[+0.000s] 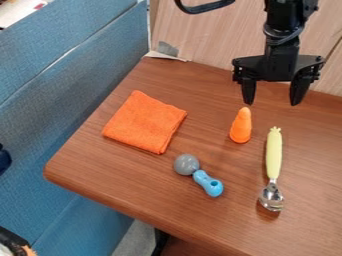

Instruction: Put the orange towel to the middle top of table

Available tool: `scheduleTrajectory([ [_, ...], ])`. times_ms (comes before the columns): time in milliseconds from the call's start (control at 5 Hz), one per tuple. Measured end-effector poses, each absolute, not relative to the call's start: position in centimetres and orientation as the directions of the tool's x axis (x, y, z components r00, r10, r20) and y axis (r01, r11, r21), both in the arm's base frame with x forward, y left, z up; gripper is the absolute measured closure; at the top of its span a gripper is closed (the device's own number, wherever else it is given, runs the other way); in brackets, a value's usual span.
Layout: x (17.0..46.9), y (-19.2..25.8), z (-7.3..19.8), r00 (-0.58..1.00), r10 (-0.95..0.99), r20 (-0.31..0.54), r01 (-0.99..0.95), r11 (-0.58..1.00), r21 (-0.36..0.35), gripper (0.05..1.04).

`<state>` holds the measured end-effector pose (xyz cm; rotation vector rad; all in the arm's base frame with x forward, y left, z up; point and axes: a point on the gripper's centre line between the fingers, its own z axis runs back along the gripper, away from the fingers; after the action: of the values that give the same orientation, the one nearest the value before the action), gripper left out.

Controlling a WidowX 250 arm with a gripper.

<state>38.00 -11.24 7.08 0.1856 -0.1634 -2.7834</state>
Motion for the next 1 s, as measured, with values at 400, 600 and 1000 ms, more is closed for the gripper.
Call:
scheduleTrajectory([
  [400,37.0,-11.0,4.7,-0.929,-0.365,-0.064,0.357,-0.928,0.110,0.083],
  [600,36.8,-10.6,6.6,-0.916,-0.387,-0.103,0.371,-0.917,0.146,0.083],
  [1000,35.2,-5.6,10.2,-0.833,-0.519,-0.195,0.492,-0.854,0.169,0.083],
])
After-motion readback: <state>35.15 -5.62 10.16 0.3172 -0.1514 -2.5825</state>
